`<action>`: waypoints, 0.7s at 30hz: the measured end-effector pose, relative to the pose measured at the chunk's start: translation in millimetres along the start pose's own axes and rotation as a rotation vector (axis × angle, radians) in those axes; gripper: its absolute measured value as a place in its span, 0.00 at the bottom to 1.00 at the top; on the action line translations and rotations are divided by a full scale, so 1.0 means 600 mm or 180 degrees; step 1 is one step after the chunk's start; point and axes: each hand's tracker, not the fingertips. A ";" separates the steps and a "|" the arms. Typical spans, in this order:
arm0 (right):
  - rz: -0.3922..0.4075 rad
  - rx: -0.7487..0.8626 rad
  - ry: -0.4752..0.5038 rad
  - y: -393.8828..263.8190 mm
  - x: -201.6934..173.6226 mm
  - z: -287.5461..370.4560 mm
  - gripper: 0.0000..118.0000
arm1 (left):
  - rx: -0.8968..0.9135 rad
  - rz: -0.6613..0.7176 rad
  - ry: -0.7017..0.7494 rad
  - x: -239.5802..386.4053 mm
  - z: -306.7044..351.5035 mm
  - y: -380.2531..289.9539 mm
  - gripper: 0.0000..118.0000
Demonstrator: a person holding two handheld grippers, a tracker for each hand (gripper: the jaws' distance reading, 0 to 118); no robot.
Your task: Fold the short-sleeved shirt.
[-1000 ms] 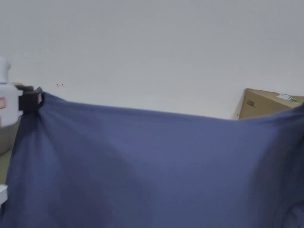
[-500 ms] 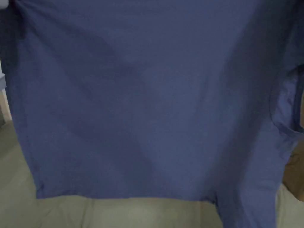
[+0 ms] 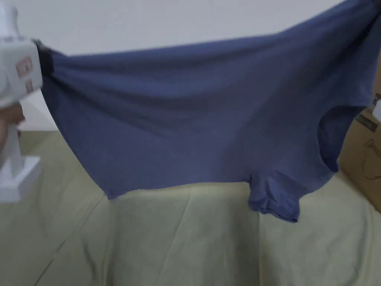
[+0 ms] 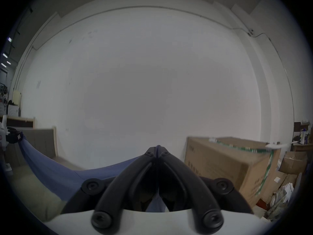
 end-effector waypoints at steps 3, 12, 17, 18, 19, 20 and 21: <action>0.0058 -0.0332 0.0063 -0.066 0.009 0.042 0.00 | -0.0243 -0.0216 -0.0075 0.009 0.034 -0.084 0.04; -0.0196 -0.0680 0.0520 -0.171 0.032 0.354 0.00 | -0.0669 0.0044 -0.0279 -0.040 0.237 -0.211 0.04; -0.0127 -0.0896 0.0722 -0.205 0.037 0.548 0.00 | -0.0825 0.0155 -0.0360 -0.069 0.396 -0.270 0.04; -0.0146 -0.0957 0.0766 -0.218 0.036 0.588 0.00 | -0.0834 0.0204 -0.0355 -0.072 0.436 -0.290 0.04; -0.0132 -0.1034 0.0793 -0.231 0.034 0.626 0.00 | -0.0818 0.0244 -0.0373 -0.073 0.475 -0.312 0.04; -0.0113 -0.1074 0.0795 -0.242 0.032 0.654 0.00 | -0.0827 0.0246 -0.0379 -0.075 0.505 -0.330 0.04; -0.0117 -0.1119 0.0832 -0.258 0.031 0.686 0.00 | -0.0884 0.0243 -0.0398 -0.077 0.534 -0.352 0.04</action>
